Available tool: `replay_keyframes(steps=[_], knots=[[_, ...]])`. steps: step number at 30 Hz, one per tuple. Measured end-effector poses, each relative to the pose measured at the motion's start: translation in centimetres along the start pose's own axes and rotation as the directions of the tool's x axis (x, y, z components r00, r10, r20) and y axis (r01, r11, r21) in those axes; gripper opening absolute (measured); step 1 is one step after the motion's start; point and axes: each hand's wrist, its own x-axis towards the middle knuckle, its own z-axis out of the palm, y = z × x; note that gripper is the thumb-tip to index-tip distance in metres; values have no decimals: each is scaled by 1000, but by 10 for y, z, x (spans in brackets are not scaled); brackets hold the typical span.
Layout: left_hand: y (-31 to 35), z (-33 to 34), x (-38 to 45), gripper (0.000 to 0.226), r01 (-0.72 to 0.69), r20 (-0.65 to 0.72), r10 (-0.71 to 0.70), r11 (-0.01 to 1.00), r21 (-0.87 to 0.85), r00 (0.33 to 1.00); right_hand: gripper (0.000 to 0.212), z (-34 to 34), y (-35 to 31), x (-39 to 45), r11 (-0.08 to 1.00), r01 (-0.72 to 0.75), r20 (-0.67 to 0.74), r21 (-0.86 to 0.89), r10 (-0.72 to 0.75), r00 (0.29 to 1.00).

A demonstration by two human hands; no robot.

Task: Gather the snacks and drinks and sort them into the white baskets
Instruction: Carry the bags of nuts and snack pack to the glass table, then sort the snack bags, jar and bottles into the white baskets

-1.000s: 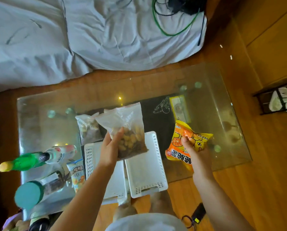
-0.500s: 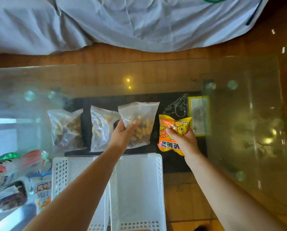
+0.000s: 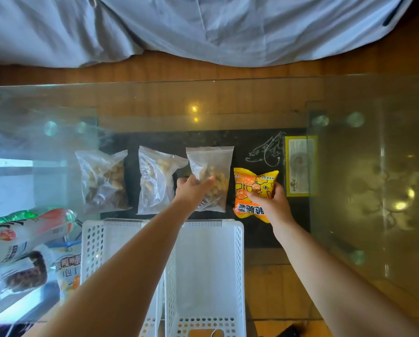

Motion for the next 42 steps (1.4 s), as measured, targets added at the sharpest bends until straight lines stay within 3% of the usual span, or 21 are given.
replay_keyframes(steps=[5, 8, 10, 14, 17, 20, 24, 27, 30, 37, 42], knots=[[5, -10, -22, 55, -27, 129, 54, 979, -203, 990, 58, -5, -2, -7, 998, 10, 3, -60, -10, 1000], [4, -17, -40, 69, -18, 159, 52, 977, -210, 986, 75, -7, -4, -12, 994, 0, 0, -109, 0, 1000], [2, -22, -56, 67, -51, 131, 87, 965, -258, 988, 88, -7, -7, -18, 989, -5, -36, -149, 0, 999], [-15, -28, -90, 57, -148, 101, 192, 929, -339, 976, 89, -5, -11, -40, 939, 139, -115, -314, -183, 976], [-44, -34, -118, 52, -145, 45, 188, 870, -471, 981, 79, 1, -13, -62, 900, 232, -70, -368, -276, 959], [-83, -39, -152, 43, -108, 21, 151, 790, -604, 988, 72, 13, -12, -94, 866, 291, 25, -406, -308, 951], [-145, -43, -199, 33, -44, 13, 76, 701, -712, 997, 51, 38, -3, -150, 893, 284, 247, -348, -205, 947], [-196, -49, -236, 29, -23, -16, 18, 624, -781, 1000, 37, 61, 8, -200, 830, 337, 413, -444, -145, 899], [-254, -55, -273, 28, -12, -59, -55, 617, -787, 997, 29, 84, 25, -257, 758, 422, 525, -498, -123, 842], [-402, -63, -362, 27, -29, -150, -266, 409, -912, 952, 25, 140, 87, -370, 669, 507, 620, -543, -88, 780], [-513, -57, -414, 29, -16, -98, -395, 205, -979, 913, 27, 182, 133, -425, 574, 545, 626, -612, -69, 776]])
